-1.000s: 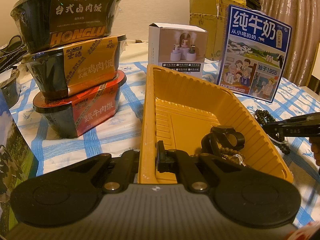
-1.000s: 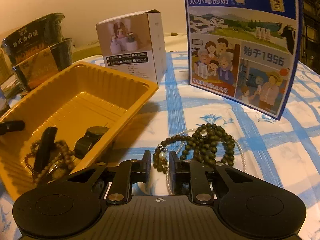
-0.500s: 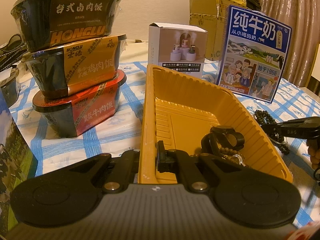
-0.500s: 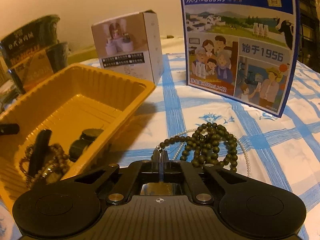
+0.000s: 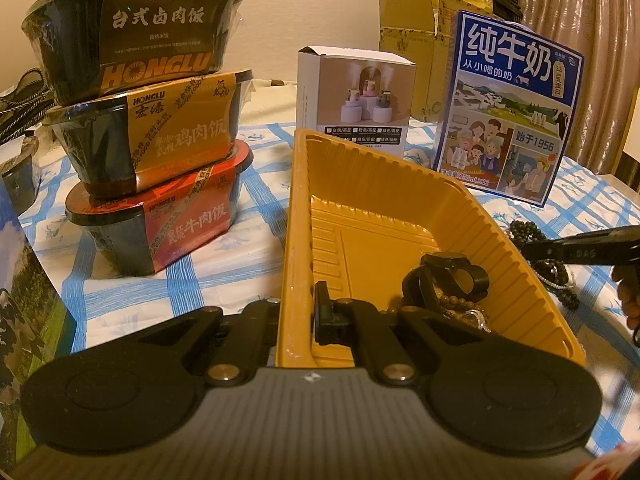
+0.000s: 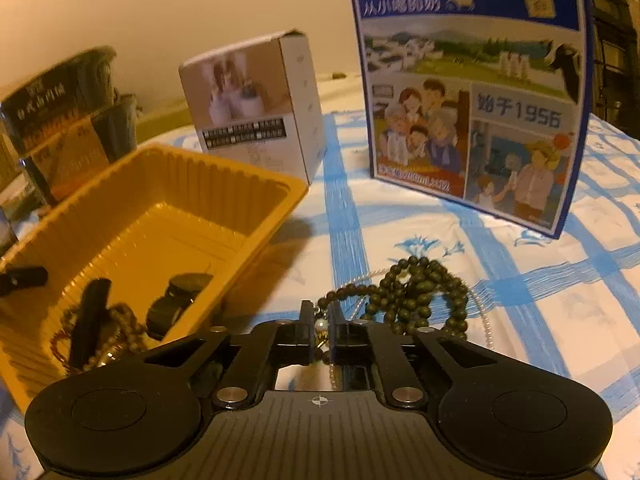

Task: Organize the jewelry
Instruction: 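Lift the green bead strand into the tray and open the right gripper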

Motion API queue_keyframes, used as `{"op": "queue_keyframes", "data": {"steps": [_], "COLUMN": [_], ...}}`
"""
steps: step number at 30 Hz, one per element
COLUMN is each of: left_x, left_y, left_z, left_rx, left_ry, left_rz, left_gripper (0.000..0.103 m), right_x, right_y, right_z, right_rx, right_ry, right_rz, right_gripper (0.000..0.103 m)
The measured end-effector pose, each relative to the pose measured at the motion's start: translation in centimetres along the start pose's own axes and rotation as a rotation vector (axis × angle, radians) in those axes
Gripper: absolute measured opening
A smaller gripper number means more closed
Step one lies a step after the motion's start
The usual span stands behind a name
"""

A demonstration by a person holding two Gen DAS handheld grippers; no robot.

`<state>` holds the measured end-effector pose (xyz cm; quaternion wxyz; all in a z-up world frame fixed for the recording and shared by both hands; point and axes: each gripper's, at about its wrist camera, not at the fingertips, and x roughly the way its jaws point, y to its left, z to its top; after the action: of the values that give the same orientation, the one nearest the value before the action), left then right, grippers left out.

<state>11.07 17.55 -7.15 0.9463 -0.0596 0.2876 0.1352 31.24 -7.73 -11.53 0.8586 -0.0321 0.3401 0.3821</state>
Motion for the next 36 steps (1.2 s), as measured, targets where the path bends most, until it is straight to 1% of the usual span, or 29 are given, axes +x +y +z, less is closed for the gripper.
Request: {"op": "queue_keyframes", "data": {"steps": [6, 11, 16, 21, 24, 26, 31, 33, 36], "left_x": [0.0, 0.0, 0.0, 0.0, 0.0, 0.0, 0.0, 0.1, 0.1], "left_y": [0.1, 0.1, 0.1, 0.0, 0.0, 0.0, 0.1, 0.1, 0.2], "left_z": [0.1, 0.2, 0.2, 0.3, 0.3, 0.3, 0.2, 0.2, 0.2], "left_rx": [-0.002, -0.001, -0.004, -0.002, 0.002, 0.001, -0.002, -0.007, -0.010], "left_ry": [0.001, 0.001, 0.001, 0.000, -0.002, -0.002, -0.002, 0.000, 0.000], "left_rz": [-0.002, -0.003, -0.003, -0.004, -0.004, -0.004, -0.005, -0.005, -0.005], "left_gripper": [0.003, 0.003, 0.003, 0.003, 0.003, 0.003, 0.003, 0.003, 0.003], "right_x": [1.4, 2.3, 2.5, 2.6, 2.8, 2.7, 1.4, 0.3, -1.8], "right_y": [0.1, 0.4, 1.1, 1.6, 2.1, 2.2, 1.8, 2.0, 2.5], "right_z": [-0.4, 0.0, -0.3, -0.3, -0.4, -0.5, -0.4, -0.1, 0.5], "right_rx": [-0.024, -0.047, -0.126, -0.161, -0.214, -0.227, -0.177, -0.154, -0.104], "right_ry": [0.014, 0.032, 0.073, 0.068, 0.070, 0.065, 0.028, 0.000, -0.055], "right_rz": [-0.022, -0.032, -0.060, -0.073, -0.088, -0.091, -0.086, -0.078, -0.039], "right_gripper": [0.009, 0.009, 0.009, 0.009, 0.009, 0.009, 0.009, 0.009, 0.009]}}
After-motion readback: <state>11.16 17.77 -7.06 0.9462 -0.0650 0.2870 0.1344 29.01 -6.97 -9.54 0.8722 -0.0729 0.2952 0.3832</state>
